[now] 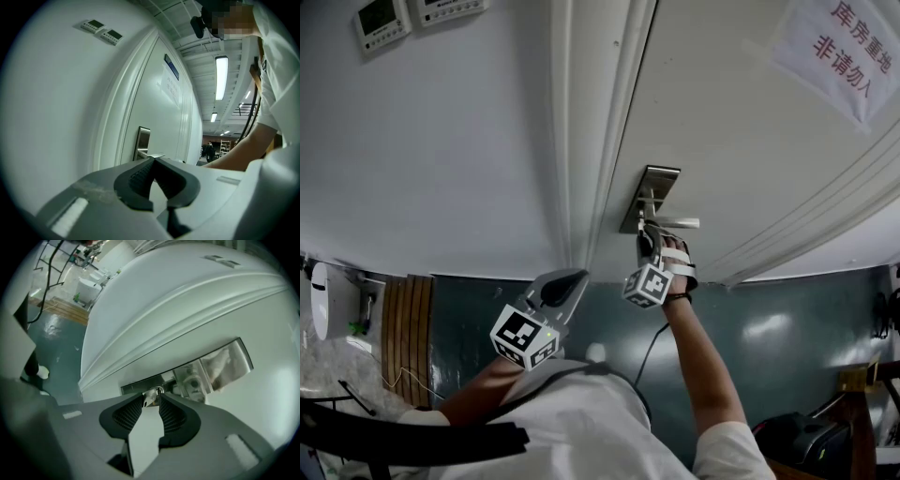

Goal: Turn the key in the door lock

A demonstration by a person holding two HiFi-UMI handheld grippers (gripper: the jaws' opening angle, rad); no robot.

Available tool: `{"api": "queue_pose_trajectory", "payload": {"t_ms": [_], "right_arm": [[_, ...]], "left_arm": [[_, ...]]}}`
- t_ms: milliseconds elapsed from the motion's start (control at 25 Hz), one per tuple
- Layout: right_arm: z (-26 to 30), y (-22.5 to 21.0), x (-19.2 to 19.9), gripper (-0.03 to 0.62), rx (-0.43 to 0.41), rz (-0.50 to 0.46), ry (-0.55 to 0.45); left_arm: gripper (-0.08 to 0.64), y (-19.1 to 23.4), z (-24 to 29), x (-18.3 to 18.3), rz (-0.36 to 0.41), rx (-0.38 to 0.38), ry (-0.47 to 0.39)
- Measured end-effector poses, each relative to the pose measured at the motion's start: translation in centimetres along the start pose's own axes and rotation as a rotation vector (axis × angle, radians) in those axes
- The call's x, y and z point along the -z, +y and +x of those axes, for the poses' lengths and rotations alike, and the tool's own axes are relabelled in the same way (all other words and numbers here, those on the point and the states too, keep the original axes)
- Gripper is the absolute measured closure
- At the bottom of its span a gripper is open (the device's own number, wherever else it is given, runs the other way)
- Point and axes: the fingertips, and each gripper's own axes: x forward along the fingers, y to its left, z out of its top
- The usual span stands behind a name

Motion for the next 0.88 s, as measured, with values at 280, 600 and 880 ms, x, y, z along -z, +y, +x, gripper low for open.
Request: {"api": "queue_pose_trajectory", "payload": {"t_ms": [280,600,880], "right_arm": [[-2.9,-0.8,0.5,0.456,0.044,0.31,-0.077],[-9.1,-1.3,-0.5,0.566,0.015,0.895,-0.271],[-13.7,-1.1,-3.3,0.575,-0.046,1.133,-0.395]], "left_arm": [[0.557,-0.3,1.2,0.0,-0.002,0.03,0.005],[0.557,-0.2,2.2,-0.4,-0.003,0.046,0.001],[0.557,-0.1,2.7,-0.6,-0.005,0.063,-0.004]]}}
